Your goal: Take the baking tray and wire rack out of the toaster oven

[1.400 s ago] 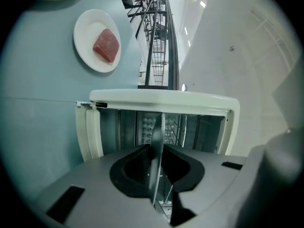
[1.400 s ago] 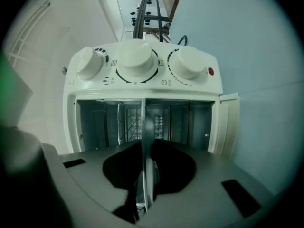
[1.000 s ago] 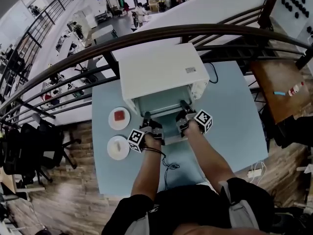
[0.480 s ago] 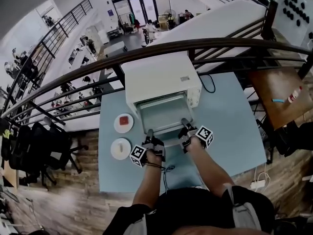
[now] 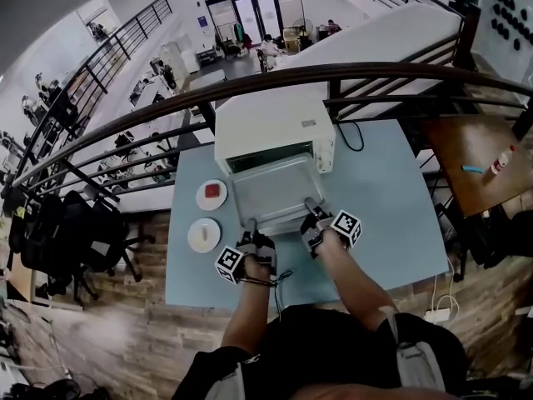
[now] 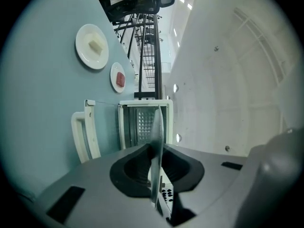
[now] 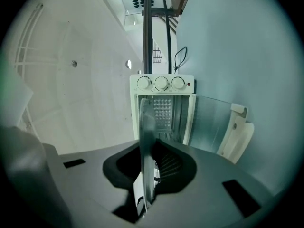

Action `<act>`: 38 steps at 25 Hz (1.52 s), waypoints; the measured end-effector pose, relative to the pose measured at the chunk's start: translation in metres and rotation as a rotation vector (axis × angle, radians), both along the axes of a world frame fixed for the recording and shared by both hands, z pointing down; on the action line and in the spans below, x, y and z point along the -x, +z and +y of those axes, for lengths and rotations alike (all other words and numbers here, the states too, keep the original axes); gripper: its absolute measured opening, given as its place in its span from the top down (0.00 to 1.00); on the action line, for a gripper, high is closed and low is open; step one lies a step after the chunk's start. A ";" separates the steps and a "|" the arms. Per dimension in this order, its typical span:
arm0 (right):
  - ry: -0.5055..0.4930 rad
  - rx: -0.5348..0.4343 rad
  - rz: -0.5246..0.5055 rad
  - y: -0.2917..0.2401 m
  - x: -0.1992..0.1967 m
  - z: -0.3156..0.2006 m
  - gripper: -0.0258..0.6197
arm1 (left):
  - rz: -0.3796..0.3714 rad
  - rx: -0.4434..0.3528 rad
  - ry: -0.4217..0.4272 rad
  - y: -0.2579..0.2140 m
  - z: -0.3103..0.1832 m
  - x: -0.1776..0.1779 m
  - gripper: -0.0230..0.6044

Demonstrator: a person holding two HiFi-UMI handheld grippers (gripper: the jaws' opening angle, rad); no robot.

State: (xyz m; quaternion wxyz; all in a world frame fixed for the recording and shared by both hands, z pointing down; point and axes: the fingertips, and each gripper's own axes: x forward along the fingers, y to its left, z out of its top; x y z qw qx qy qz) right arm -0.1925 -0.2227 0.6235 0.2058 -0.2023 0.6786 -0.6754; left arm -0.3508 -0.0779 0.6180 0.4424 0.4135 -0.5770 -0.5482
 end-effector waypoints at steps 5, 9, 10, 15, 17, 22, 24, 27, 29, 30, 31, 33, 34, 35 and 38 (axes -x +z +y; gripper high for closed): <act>-0.014 -0.017 -0.012 -0.006 -0.026 0.011 0.88 | -0.028 -0.004 0.004 -0.008 0.014 -0.028 0.86; -0.009 -0.028 -0.014 -0.010 -0.049 0.018 0.88 | -0.024 -0.011 0.022 -0.009 0.018 -0.051 0.86; -0.005 -0.033 -0.014 -0.011 -0.057 0.019 0.88 | -0.024 -0.014 0.029 -0.009 0.018 -0.058 0.86; 0.032 -0.074 0.010 -0.016 -0.097 0.014 0.88 | -0.031 -0.026 0.080 -0.008 0.008 -0.092 0.86; 0.052 -0.093 0.016 -0.018 -0.114 0.010 0.88 | -0.029 -0.031 0.103 -0.008 0.001 -0.106 0.86; 0.112 -0.106 0.019 -0.019 -0.176 -0.009 0.88 | -0.036 -0.034 0.175 -0.008 -0.028 -0.162 0.86; 0.143 -0.101 0.020 -0.017 -0.194 -0.013 0.88 | -0.034 -0.033 0.208 -0.007 -0.037 -0.176 0.86; 0.186 -0.099 0.030 -0.013 -0.203 -0.015 0.88 | -0.027 -0.030 0.255 -0.001 -0.045 -0.181 0.86; 0.210 -0.099 0.038 -0.010 -0.213 -0.016 0.88 | -0.025 -0.026 0.285 0.003 -0.050 -0.188 0.86; 0.225 -0.099 0.042 -0.009 -0.221 -0.018 0.88 | -0.024 -0.024 0.301 0.004 -0.054 -0.195 0.86; 0.241 -0.097 0.045 -0.008 -0.230 -0.020 0.88 | -0.022 -0.023 0.319 0.005 -0.058 -0.203 0.86; 0.275 -0.089 0.049 -0.004 -0.250 -0.024 0.88 | -0.015 -0.026 0.352 0.007 -0.068 -0.220 0.86; 0.292 -0.083 0.050 -0.002 -0.260 -0.025 0.88 | -0.013 -0.026 0.369 0.007 -0.073 -0.229 0.86; 0.308 -0.078 0.053 0.000 -0.269 -0.027 0.88 | -0.017 -0.021 0.387 0.009 -0.077 -0.237 0.86; 0.356 -0.059 0.062 0.008 -0.295 -0.030 0.88 | -0.046 0.006 0.447 0.018 -0.086 -0.260 0.85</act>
